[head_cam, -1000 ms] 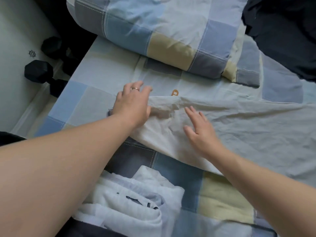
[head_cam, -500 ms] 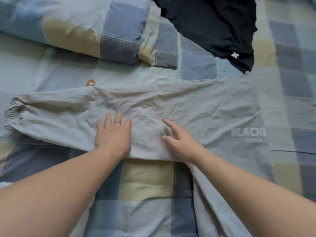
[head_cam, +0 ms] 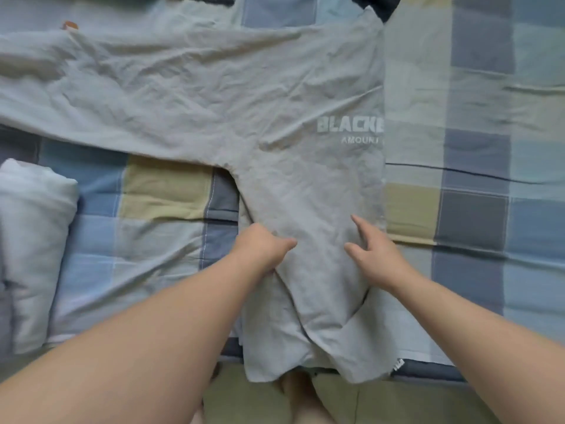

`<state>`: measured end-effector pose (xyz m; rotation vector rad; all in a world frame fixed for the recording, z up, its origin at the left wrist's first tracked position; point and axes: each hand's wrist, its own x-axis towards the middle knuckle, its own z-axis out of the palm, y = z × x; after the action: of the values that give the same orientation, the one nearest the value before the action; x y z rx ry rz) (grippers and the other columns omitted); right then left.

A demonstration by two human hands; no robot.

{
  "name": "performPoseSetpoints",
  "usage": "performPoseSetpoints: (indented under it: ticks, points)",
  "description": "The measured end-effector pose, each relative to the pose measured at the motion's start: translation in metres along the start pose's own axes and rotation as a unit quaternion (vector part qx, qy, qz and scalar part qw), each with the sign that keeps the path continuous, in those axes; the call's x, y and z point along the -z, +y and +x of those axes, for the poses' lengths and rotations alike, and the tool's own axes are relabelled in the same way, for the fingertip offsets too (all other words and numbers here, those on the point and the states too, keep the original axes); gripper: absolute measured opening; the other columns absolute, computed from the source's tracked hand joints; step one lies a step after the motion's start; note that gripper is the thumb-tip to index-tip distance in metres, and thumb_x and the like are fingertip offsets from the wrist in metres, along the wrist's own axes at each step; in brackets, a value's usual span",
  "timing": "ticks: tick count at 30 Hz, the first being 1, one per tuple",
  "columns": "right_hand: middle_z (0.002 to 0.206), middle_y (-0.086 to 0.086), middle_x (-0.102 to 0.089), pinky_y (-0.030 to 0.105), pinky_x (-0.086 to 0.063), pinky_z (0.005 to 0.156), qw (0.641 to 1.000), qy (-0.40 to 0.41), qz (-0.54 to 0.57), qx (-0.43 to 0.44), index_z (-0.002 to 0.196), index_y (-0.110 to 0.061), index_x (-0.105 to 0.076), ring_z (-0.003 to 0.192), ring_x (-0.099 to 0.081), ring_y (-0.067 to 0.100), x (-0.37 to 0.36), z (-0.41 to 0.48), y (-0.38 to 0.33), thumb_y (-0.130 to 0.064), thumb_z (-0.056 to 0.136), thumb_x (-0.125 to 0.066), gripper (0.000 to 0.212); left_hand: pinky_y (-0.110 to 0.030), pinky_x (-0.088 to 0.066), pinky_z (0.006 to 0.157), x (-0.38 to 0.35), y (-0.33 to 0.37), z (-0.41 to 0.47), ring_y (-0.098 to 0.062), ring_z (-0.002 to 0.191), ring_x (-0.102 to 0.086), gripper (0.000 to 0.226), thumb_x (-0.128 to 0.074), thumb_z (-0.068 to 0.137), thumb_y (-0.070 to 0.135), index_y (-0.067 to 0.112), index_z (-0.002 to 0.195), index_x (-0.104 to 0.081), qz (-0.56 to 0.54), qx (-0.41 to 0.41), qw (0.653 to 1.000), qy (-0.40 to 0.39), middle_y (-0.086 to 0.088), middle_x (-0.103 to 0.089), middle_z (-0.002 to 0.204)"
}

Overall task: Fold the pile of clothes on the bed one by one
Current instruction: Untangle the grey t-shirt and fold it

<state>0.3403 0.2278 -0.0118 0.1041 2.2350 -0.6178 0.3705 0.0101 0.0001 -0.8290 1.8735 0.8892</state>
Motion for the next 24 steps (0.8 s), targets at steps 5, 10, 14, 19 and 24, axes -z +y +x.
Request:
performPoseSetpoints:
  ticks: [5,10,14,19,24]
  points:
    - [0.162,-0.001,-0.030,0.037,-0.026,0.121,0.999,-0.031,-0.009,0.007,0.158,-0.024,-0.026,0.146,-0.032,0.018,-0.018,-0.044,0.047,-0.027,0.100,-0.056,0.066,-0.036,-0.059,0.076,-0.084,-0.033,-0.024,-0.030,0.089,-0.069,0.069,-0.081,0.078,0.047,0.005,0.127,-0.057,-0.228,0.137,0.963,-0.048,-0.011,-0.067,0.110]
    - [0.165,-0.007,-0.023,0.035,-0.020,0.123,0.999,-0.040,-0.005,0.021,0.158,-0.029,-0.026,0.151,-0.022,0.014,-0.042,-0.076,0.078,-0.031,0.101,-0.054,0.064,-0.038,-0.052,0.091,-0.123,-0.053,-0.031,-0.030,0.101,-0.063,0.038,-0.082,0.079,0.032,0.012,0.102,-0.061,-0.250,0.063,0.965,0.044,-0.006,-0.065,0.107]
    - [0.166,-0.008,-0.018,0.044,-0.019,0.123,0.997,-0.042,-0.058,0.038,0.157,-0.037,-0.025,0.152,-0.017,0.019,-0.058,-0.099,0.090,-0.039,0.097,-0.054,0.066,-0.046,-0.058,0.082,-0.137,-0.070,-0.039,-0.029,0.078,-0.061,0.033,-0.074,0.078,0.037,0.016,0.078,-0.048,-0.335,0.023,0.941,0.036,-0.011,-0.061,0.081]
    - [0.167,-0.011,-0.011,0.040,-0.017,0.124,0.994,-0.081,-0.052,0.058,0.156,-0.042,-0.024,0.153,-0.013,0.013,-0.076,-0.128,0.099,-0.036,0.095,-0.059,0.071,-0.035,-0.054,0.079,-0.144,-0.091,-0.063,-0.017,0.079,-0.065,0.023,-0.070,0.094,0.027,0.016,0.111,-0.058,-0.330,-0.040,0.936,-0.118,0.000,-0.067,0.093]
    - [0.166,-0.008,-0.019,0.020,-0.016,0.117,0.995,-0.083,0.012,0.053,0.157,-0.031,-0.028,0.151,-0.018,0.006,-0.086,-0.148,0.097,-0.007,0.093,-0.049,0.072,-0.028,-0.049,0.074,-0.156,-0.101,-0.062,-0.014,0.090,-0.063,0.021,-0.075,0.090,0.023,0.013,0.105,-0.063,-0.265,-0.109,0.954,-0.093,0.003,-0.067,0.097]
